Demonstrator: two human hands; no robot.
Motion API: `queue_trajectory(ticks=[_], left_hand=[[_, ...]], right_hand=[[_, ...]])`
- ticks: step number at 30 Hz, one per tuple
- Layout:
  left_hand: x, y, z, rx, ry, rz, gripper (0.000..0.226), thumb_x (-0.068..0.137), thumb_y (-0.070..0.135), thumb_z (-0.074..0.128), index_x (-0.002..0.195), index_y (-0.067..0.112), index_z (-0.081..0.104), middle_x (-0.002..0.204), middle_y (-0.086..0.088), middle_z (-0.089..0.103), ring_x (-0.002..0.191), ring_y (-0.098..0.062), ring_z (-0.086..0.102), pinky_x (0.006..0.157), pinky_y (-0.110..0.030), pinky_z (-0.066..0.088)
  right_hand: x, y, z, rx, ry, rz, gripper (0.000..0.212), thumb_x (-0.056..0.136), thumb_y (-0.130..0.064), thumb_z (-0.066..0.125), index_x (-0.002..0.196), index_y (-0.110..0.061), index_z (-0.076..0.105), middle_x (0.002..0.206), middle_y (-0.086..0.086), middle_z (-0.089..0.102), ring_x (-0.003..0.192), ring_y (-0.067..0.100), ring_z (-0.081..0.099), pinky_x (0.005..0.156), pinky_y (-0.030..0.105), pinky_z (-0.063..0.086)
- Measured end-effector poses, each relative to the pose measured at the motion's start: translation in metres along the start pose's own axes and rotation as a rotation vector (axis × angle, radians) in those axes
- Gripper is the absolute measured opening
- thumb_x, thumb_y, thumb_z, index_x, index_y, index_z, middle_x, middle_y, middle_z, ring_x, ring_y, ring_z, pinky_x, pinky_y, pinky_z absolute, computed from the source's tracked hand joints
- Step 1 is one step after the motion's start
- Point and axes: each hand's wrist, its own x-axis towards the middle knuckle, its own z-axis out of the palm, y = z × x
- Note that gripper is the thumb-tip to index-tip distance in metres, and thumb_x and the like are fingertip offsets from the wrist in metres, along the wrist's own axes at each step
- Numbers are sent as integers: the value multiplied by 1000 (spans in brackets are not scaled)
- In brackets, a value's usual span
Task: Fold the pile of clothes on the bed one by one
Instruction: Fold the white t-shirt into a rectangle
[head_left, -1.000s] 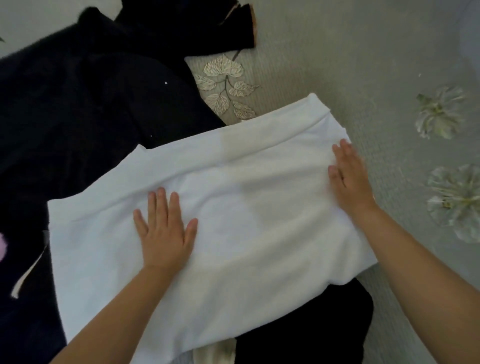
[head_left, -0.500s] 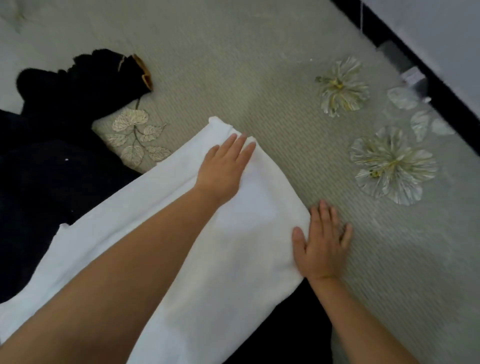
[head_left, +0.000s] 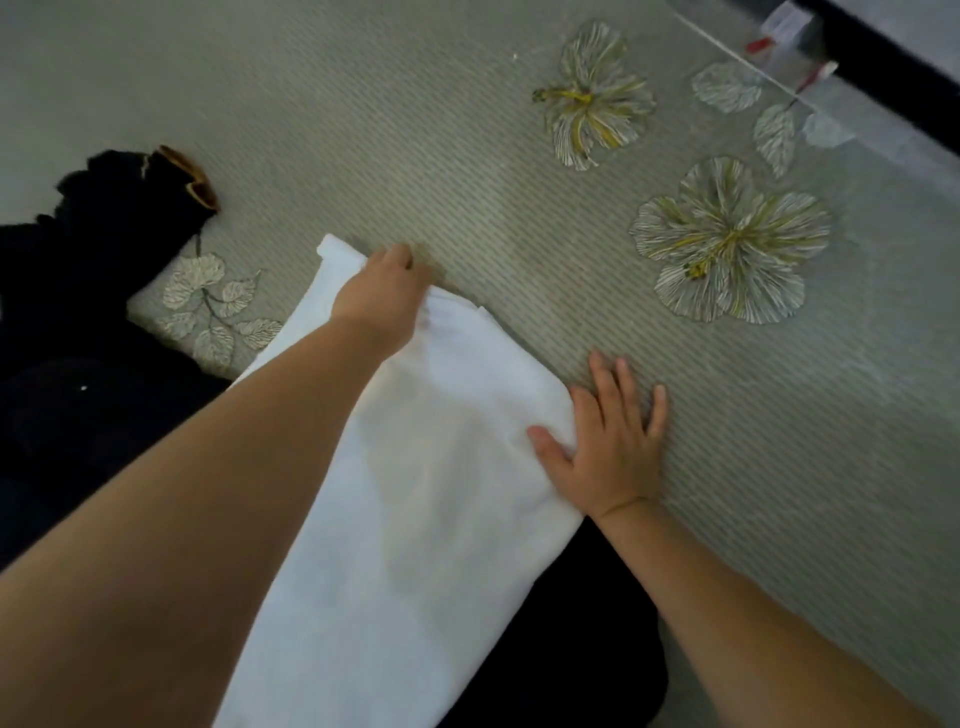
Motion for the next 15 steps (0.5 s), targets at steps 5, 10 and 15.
queue_trajectory(ticks=[5,10,15], left_hand=[[-46,-23,4,-81,231,101,18,83,-7,47,99,-3,54,103,-20,46,98,-31,43,63,-32,25],[-124,-42,10,-103,419,186,14,76,-12,45,84,-11,57,88,-28,53,82,-42,52,56,-45,44],[-211,-80,16,-75,524,101,17,62,-21,54,78,-14,57,81,-31,56,72,-46,56,55,-45,49]], right_hand=[[-1,-1,-7,85,-23,-14,45,69,-51,49,72,-9,66,117,17,62,111,43,54,90,67,29],[-8,-18,-39,312,81,-262,30,69,-24,49,62,3,60,62,20,64,55,34,64,58,37,51],[-62,-83,-89,290,293,-458,12,70,-3,52,69,1,63,46,8,53,35,23,48,41,19,36]])
